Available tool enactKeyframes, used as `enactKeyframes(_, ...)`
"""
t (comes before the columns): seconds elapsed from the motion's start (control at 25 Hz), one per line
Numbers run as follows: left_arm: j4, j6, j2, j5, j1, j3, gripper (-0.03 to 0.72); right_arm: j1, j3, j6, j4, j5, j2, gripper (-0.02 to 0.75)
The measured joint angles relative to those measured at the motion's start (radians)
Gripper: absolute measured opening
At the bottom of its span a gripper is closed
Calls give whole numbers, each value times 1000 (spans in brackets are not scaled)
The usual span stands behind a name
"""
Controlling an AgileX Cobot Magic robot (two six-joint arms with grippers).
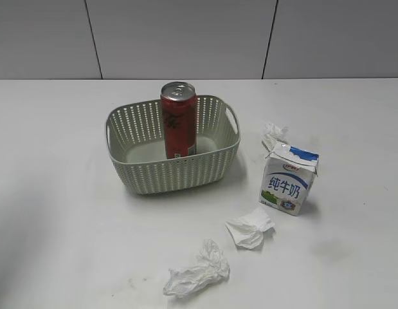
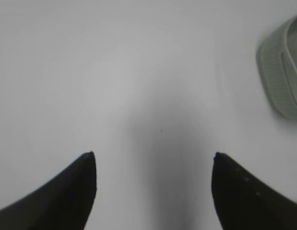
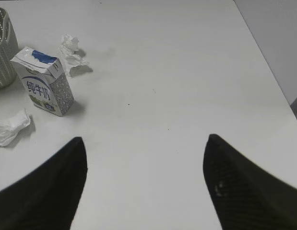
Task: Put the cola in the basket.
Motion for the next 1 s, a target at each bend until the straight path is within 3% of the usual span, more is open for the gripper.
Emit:
enactKeyframes(0.68, 1, -1, -565, -55, -1, 620, 564, 0, 0, 0, 0, 0, 0, 571)
enactKeyframes(1.0, 3, -1, -803, -58, -1, 792, 557, 0, 0, 0, 0, 0, 0, 571)
